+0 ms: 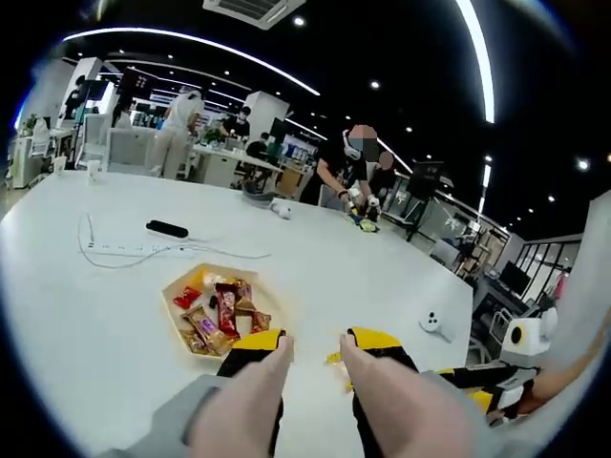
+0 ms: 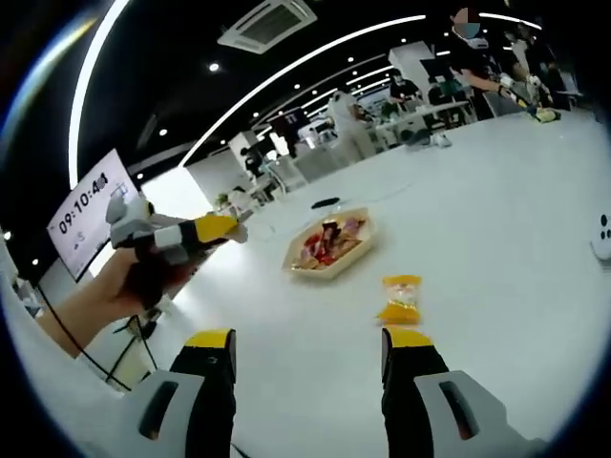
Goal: Place the target food into the container with the food tongs after gripping and lifting it, then release it inside without dropping or visibly crushing the food.
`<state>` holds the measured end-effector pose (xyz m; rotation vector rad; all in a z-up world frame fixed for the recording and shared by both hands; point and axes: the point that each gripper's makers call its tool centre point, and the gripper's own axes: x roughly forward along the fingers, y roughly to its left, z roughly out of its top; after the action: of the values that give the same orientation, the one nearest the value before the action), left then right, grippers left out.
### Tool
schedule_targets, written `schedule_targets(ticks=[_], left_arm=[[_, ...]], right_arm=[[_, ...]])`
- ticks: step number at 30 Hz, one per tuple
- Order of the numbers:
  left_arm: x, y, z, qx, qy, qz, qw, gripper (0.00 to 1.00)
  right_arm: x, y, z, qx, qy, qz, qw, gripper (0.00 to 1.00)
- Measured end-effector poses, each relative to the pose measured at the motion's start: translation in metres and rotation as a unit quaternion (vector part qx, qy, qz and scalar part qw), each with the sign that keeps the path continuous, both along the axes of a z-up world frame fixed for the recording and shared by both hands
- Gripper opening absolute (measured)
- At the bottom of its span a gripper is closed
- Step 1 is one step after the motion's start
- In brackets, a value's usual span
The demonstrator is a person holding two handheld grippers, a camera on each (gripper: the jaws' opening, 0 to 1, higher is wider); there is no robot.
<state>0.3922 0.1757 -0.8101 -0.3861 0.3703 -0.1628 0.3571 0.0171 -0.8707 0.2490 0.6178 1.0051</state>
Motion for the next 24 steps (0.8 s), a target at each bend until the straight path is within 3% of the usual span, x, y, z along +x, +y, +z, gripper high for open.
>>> schedule_targets(ticks=[5, 13, 18, 24], left_arm=[[0.005, -0.008, 0.005, 0.007, -0.001, -0.023, 0.9997, 0.24], [0.007, -0.015, -0.003, 0.027, 0.010, -0.039, 0.9988, 0.24], [0.008, -0.019, -0.003, 0.031, 0.012, -0.037, 0.9988, 0.25], [0.006, -0.028, -0.004, 0.040, 0.012, -0.050, 0.9979, 0.25]], right_arm=[[-0.002, -0.001, 0.002, 0.003, -0.004, -0.009, 1.0000, 0.62], [0.001, -0.005, 0.003, 0.012, 0.008, -0.031, 0.9994, 0.62], [-0.007, 0.009, -0.002, 0.007, 0.007, 0.001, 1.0000, 0.62], [0.002, 0.006, 0.002, 0.013, 0.005, -0.015, 0.9998, 0.62]])
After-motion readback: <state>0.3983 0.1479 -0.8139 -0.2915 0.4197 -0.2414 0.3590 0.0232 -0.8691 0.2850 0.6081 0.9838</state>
